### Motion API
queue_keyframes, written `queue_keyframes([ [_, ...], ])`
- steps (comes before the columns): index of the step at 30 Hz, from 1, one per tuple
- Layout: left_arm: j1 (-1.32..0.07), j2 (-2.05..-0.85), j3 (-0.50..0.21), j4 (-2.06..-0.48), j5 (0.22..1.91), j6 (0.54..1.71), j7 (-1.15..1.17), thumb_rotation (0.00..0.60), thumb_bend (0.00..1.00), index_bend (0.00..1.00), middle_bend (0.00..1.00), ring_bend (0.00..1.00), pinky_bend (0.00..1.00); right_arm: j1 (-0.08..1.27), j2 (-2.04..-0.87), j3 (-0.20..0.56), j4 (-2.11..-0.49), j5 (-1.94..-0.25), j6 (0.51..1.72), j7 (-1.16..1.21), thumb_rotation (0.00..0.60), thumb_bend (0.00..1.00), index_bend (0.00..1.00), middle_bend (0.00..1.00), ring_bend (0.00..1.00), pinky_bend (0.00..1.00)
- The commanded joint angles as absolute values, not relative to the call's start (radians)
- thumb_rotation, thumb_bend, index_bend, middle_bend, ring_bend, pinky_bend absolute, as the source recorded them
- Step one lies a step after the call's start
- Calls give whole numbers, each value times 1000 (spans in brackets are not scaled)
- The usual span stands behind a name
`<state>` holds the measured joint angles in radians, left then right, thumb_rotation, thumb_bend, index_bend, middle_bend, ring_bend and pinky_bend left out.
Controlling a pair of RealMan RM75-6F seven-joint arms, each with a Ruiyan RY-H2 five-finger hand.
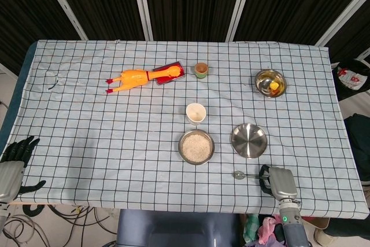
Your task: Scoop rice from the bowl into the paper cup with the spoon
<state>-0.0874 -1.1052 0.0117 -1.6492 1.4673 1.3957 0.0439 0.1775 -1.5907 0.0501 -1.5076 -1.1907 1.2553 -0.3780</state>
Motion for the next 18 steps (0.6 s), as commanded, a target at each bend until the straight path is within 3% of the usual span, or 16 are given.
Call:
queue_keyframes([
  [1,-87,-1105,12,-1650,1468,1396,44,600,29,0,0,0,0,177,-1591,51,-1508,-1191,1256,-377,600,376,521,1000,1000,1000],
  [18,-87,-1105,11,-1651,1467,1395,45,600,29,0,0,0,0,183,-1580,50,-1502,-1220,1261,-365,600,386,557,1000,1000,1000],
])
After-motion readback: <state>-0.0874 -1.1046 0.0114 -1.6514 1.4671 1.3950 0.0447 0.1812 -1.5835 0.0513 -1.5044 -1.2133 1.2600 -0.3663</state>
